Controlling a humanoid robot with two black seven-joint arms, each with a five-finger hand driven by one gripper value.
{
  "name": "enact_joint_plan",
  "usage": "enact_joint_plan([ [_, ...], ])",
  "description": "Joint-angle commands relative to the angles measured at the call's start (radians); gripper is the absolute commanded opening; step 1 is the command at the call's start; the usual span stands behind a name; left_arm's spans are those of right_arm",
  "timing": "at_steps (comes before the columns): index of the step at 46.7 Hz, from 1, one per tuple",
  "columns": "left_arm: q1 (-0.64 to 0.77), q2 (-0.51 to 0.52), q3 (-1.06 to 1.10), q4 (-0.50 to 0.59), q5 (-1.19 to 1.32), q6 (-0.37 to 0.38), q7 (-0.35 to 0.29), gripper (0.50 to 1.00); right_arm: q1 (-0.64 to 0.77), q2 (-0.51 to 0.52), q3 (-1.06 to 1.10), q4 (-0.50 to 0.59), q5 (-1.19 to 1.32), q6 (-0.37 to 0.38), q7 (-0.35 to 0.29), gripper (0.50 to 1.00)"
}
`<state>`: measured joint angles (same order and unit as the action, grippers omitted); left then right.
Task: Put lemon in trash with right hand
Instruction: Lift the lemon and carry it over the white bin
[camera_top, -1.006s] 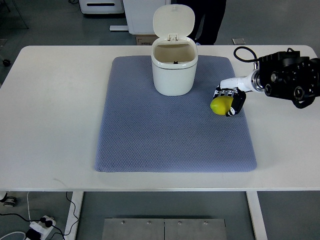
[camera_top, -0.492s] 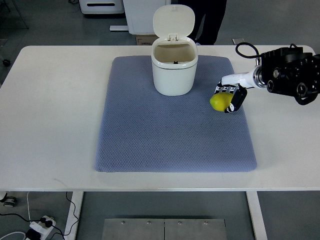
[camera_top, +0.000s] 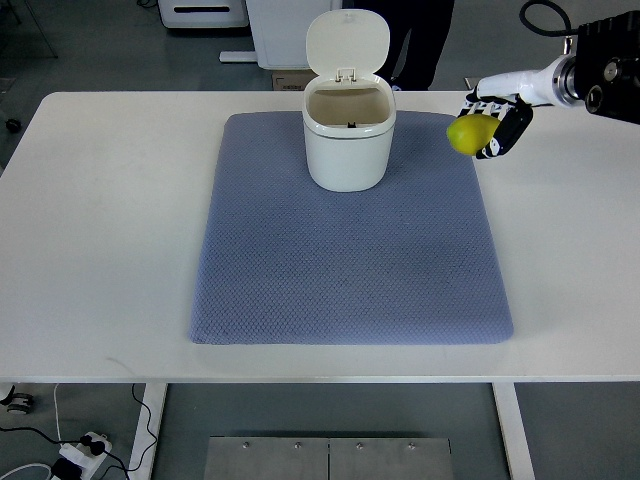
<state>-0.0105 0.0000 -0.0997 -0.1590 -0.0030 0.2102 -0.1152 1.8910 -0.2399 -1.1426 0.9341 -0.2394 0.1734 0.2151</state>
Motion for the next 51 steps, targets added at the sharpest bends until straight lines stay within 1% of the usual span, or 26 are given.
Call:
enact_joint_plan([
  [1, 0.000, 0.000, 0.000, -0.001, 0.000, 0.000, 0.000, 1.000, 0.013, -0.001, 0.015, -0.001, 0.000, 0.001, 0.006, 0.500],
  [12, 0.000, 0.000, 0.000, -0.001, 0.000, 0.000, 0.000, 1.000, 0.053, 0.001, 0.046, -0.001, 0.012, 0.001, 0.001, 0.500],
  [20, 0.000, 0.000, 0.000, 0.001, 0.000, 0.000, 0.000, 1.000, 0.063, 0.004, 0.083, -0.024, 0.040, 0.001, -0.010, 0.500],
  [29, 0.000, 0.000, 0.000, 0.001, 0.000, 0.000, 0.000, 1.000, 0.059, 0.011, 0.155, -0.084, 0.042, 0.003, -0.057, 0.500],
  [32, 0.001, 0.000, 0.000, 0.001, 0.000, 0.000, 0.000, 1.000, 0.051, 0.021, 0.184, -0.100, 0.042, 0.003, -0.069, 0.500],
  [43, 0.000, 0.000, 0.000, 0.001, 0.000, 0.000, 0.000, 1.000, 0.033, 0.079, 0.224, -0.115, 0.042, 0.001, -0.077, 0.500],
  [51, 0.000, 0.000, 0.000, 0.001, 0.000, 0.000, 0.000, 1.000, 0.010, 0.106, 0.265, -0.138, 0.043, 0.001, -0.095, 0.500],
])
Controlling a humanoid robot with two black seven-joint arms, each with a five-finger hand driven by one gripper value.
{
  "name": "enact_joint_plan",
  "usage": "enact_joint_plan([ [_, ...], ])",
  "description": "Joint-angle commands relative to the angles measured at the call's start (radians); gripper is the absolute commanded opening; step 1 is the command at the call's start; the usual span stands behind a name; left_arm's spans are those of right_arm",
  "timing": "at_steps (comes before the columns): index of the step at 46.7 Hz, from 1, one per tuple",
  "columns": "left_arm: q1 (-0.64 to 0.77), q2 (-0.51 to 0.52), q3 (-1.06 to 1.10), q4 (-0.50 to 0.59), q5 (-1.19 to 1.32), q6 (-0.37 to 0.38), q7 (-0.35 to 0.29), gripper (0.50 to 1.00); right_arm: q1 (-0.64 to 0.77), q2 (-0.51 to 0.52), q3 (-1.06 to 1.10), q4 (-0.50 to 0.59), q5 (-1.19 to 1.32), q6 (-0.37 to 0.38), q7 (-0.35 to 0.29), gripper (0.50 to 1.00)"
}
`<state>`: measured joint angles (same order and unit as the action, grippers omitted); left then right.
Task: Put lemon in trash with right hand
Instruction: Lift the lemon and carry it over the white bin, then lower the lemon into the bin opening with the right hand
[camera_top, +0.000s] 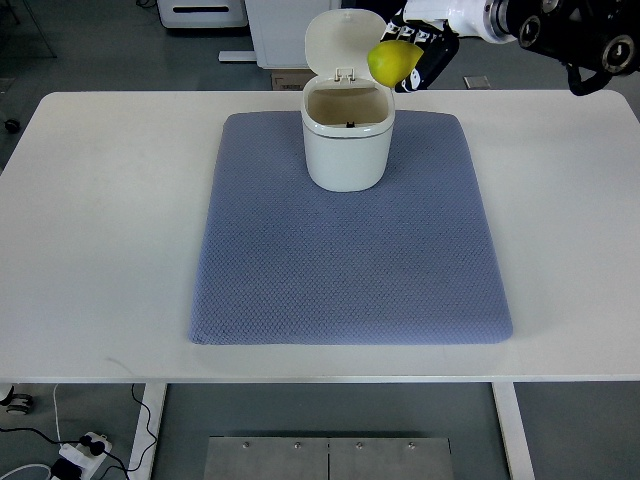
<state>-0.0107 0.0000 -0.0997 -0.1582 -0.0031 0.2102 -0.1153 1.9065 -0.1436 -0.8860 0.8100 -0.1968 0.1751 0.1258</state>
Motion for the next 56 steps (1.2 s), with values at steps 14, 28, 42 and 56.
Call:
enact_joint_plan([
  [14, 0.002, 0.000, 0.000, -0.001, 0.000, 0.000, 0.000, 1.000, -0.052, 0.055, 0.059, -0.055, 0.008, -0.002, -0.028, 0.500],
  [28, 0.000, 0.000, 0.000, 0.000, 0.000, 0.000, 0.000, 1.000, -0.098, 0.101, 0.114, -0.120, 0.042, -0.005, -0.049, 0.500],
  [42, 0.000, 0.000, 0.000, 0.000, 0.000, 0.000, 0.000, 1.000, -0.124, 0.144, 0.154, -0.158, 0.085, -0.016, -0.081, 0.500],
  [56, 0.000, 0.000, 0.000, 0.000, 0.000, 0.000, 0.000, 1.000, -0.171, 0.144, 0.153, -0.206, 0.082, -0.017, -0.083, 0.500],
])
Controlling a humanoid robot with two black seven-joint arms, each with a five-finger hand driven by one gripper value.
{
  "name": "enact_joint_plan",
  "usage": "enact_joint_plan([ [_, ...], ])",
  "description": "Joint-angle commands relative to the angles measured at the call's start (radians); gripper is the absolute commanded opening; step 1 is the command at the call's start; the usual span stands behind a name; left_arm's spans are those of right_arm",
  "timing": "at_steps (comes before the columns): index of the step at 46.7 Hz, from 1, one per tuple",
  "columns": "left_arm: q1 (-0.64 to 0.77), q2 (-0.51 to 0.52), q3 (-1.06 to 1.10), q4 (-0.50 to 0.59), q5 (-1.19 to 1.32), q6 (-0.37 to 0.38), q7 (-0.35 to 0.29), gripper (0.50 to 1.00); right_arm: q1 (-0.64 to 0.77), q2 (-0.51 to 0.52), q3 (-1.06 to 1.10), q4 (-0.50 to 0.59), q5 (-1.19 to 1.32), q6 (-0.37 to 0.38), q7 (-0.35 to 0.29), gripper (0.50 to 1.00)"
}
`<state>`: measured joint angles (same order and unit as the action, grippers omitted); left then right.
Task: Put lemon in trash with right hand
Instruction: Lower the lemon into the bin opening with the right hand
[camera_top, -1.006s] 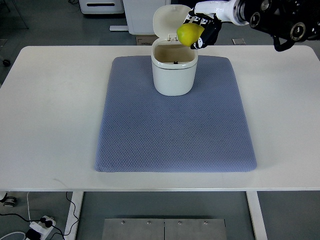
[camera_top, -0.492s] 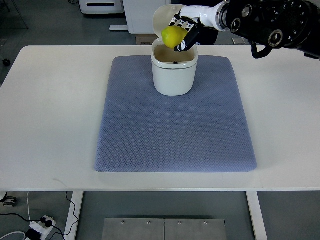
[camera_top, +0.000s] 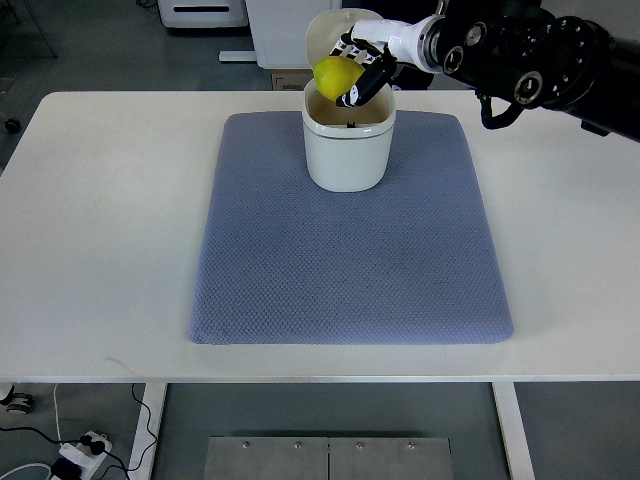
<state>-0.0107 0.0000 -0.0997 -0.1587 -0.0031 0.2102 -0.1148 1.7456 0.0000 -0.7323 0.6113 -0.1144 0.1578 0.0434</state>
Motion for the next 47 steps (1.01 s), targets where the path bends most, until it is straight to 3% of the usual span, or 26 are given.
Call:
enact_joint_plan([
  [1, 0.000, 0.000, 0.000, -0.001, 0.000, 0.000, 0.000, 1.000, -0.014, 0.000, -0.001, -0.008, -0.001, 0.000, 0.000, 0.500],
  [19, 0.000, 0.000, 0.000, 0.001, 0.000, 0.000, 0.000, 1.000, -0.028, 0.000, 0.001, -0.018, -0.001, -0.007, -0.023, 0.500],
  [25, 0.000, 0.000, 0.000, 0.001, 0.000, 0.000, 0.000, 1.000, -0.028, 0.000, 0.001, -0.024, -0.001, -0.032, -0.031, 0.564],
  [38, 0.000, 0.000, 0.000, 0.001, 0.000, 0.000, 0.000, 1.000, -0.028, 0.000, -0.001, -0.024, -0.001, -0.032, -0.031, 0.606],
  [47, 0.000, 0.000, 0.000, 0.001, 0.000, 0.000, 0.000, 1.000, -0.028, 0.000, -0.001, -0.024, -0.001, -0.032, -0.031, 0.679],
])
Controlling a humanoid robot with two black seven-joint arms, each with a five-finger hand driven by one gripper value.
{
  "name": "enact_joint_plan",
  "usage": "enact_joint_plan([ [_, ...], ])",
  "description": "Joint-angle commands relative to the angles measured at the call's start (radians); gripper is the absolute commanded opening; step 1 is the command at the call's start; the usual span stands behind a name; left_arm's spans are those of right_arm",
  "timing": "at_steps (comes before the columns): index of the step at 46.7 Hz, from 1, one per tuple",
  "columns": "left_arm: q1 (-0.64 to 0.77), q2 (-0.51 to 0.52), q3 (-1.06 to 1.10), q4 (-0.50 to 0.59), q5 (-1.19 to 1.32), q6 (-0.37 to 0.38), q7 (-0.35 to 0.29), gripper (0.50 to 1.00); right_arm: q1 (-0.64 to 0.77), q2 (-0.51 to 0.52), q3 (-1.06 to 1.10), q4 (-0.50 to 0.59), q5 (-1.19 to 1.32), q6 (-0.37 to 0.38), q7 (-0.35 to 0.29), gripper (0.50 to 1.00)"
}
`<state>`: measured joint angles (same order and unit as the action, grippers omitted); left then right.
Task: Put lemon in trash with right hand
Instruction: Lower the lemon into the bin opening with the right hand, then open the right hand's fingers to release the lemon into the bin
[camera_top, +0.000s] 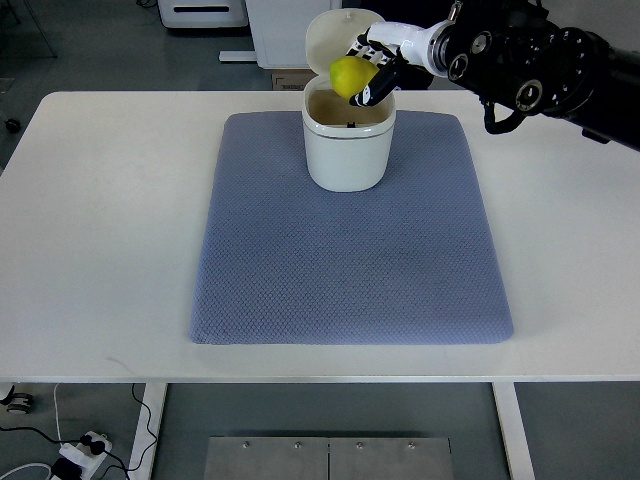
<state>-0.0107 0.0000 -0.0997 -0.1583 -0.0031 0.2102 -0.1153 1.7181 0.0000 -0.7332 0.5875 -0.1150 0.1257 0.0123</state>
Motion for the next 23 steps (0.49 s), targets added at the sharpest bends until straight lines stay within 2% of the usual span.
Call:
enact_joint_plan([
  [1, 0.000, 0.000, 0.000, 0.000, 0.000, 0.000, 0.000, 1.000, 0.000, 0.000, 0.000, 0.000, 0.000, 0.000, 0.000, 0.684],
  [9, 0.000, 0.000, 0.000, -0.001, 0.000, 0.000, 0.000, 1.000, 0.002, 0.000, 0.000, 0.000, 0.000, 0.000, 0.000, 0.797],
  [23, 0.000, 0.000, 0.000, 0.000, 0.000, 0.000, 0.000, 1.000, 0.002, 0.000, 0.000, 0.000, -0.002, 0.000, 0.002, 0.788],
])
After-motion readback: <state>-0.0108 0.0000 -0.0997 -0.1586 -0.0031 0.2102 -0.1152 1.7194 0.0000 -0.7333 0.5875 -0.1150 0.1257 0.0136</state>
